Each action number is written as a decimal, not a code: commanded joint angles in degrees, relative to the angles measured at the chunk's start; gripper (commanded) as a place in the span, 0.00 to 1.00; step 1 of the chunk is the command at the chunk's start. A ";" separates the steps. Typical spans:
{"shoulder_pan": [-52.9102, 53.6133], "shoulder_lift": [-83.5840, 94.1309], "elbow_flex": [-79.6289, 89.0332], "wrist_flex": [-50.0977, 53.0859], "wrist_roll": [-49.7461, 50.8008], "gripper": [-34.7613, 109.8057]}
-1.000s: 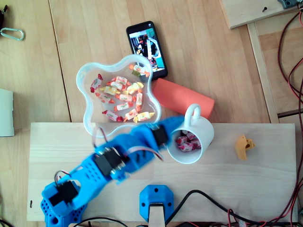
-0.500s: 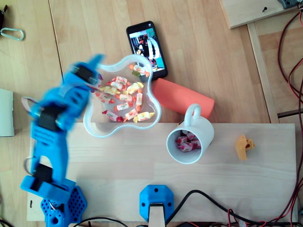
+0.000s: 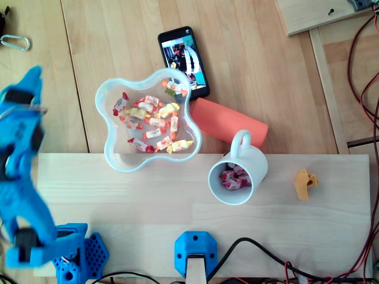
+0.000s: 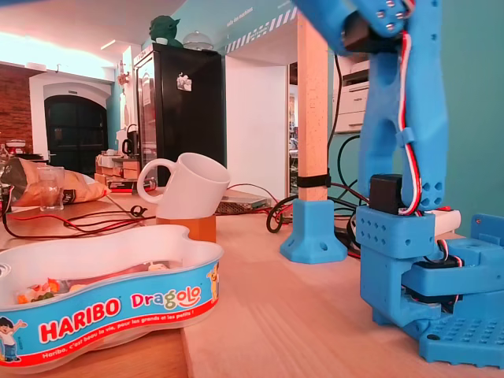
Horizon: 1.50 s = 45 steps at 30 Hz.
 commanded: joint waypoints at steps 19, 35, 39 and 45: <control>-0.26 60.82 69.35 -33.31 0.88 0.32; -0.53 94.22 128.32 -73.39 0.88 0.32; -0.26 98.09 134.03 -74.71 0.79 0.32; -0.35 97.91 135.88 -76.99 -6.33 0.32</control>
